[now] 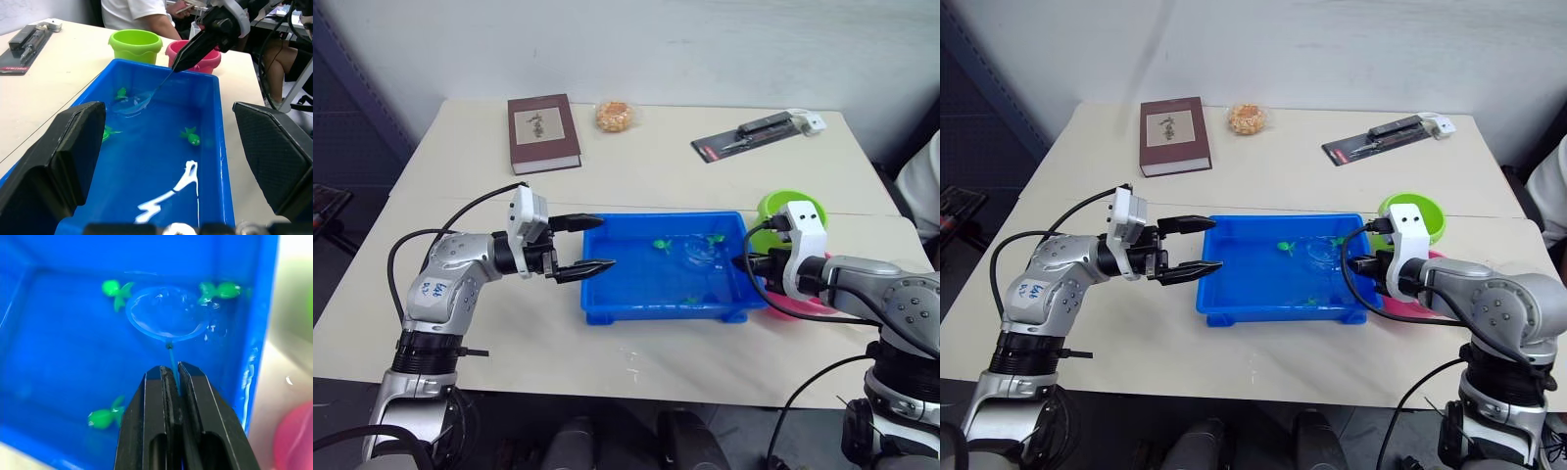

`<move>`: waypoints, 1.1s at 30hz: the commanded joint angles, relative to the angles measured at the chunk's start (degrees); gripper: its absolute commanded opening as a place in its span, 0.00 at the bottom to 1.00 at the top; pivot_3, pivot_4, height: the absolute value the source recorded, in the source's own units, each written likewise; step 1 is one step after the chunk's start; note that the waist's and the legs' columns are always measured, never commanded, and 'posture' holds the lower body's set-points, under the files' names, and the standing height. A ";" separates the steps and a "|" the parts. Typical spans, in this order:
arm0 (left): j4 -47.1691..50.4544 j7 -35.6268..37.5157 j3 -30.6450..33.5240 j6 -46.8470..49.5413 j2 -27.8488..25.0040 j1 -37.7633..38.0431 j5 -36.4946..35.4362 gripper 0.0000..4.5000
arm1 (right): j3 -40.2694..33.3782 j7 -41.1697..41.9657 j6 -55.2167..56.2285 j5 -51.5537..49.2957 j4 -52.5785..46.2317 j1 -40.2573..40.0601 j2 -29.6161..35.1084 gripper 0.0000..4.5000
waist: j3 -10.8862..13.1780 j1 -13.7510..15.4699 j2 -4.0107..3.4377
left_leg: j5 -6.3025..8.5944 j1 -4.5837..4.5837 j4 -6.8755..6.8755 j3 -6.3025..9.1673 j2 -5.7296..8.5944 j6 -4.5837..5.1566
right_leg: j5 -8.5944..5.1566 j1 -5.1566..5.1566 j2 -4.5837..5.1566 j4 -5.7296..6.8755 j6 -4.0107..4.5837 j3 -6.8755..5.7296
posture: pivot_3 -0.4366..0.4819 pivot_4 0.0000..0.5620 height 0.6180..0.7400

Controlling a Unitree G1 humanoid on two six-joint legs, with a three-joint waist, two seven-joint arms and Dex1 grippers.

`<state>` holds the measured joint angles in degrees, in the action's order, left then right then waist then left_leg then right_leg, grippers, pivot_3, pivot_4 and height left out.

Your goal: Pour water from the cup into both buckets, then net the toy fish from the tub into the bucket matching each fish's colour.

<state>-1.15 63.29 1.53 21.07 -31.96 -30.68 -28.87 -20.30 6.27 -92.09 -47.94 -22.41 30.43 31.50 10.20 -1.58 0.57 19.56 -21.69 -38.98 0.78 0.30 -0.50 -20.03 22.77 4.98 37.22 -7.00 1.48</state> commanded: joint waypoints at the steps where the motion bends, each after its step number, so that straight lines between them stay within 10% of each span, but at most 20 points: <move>1: 0.87 0.09 1.14 -0.74 -0.16 -0.79 -0.69 0.99 | -1.54 -1.91 -0.41 -1.14 -0.47 0.03 0.67 0.00 | 0.00 0.04 0.00 | 0.00 0.00 0.00 0.00 0.00 0.00 | 0.00 0.00 0.00 0.00 0.00 0.00 | 0.48 0.27 1.00; 33: 2.43 -4.04 3.06 1.46 1.37 -1.28 -2.41 0.99 | 7.68 -1.58 16.71 9.80 -4.58 -4.79 2.93 0.00 | 0.00 0.02 -0.01 | -0.01 -0.09 0.02 0.03 0.02 0.02 | 0.00 0.03 0.00 -0.08 0.00 -0.06 | 0.48 0.27 1.00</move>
<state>-0.54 59.84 2.35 22.69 -30.22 -31.00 -29.87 -13.36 2.84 -78.82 -40.23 -23.22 26.26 32.30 10.21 -1.56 0.56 19.55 -21.78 -38.95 0.81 0.32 -0.48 -20.03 22.80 4.97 37.14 -7.01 1.42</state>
